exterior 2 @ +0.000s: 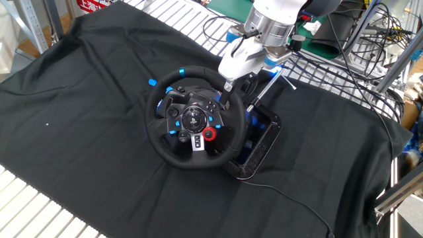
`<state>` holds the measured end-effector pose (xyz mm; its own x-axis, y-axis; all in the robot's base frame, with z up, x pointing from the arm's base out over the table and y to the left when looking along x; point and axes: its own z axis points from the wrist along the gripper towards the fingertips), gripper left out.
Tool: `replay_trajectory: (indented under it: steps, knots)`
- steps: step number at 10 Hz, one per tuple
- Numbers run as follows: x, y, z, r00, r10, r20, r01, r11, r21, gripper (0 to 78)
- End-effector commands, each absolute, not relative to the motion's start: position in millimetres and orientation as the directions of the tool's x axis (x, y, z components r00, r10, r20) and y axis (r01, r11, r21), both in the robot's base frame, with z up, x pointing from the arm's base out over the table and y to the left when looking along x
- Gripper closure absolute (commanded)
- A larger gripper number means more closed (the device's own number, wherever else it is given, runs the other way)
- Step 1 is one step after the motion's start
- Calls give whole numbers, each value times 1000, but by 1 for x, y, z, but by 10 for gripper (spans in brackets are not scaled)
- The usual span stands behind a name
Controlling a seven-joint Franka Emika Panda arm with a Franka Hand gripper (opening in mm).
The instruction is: Rotate the steering wheel 90 degrees counterclockwise
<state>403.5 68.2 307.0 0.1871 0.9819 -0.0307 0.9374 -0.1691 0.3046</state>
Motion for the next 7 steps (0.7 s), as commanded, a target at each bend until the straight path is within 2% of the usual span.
replay_trajectory:
  steps: [1, 4, 7]
  knots:
    - [385, 84, 262, 169, 982, -86, 924, -127, 360, 1]
    - [383, 84, 262, 111, 987, -113, 938, -67, 340, 1]
    - [372, 90, 268, -110, 985, -135, 968, 137, 210, 1]
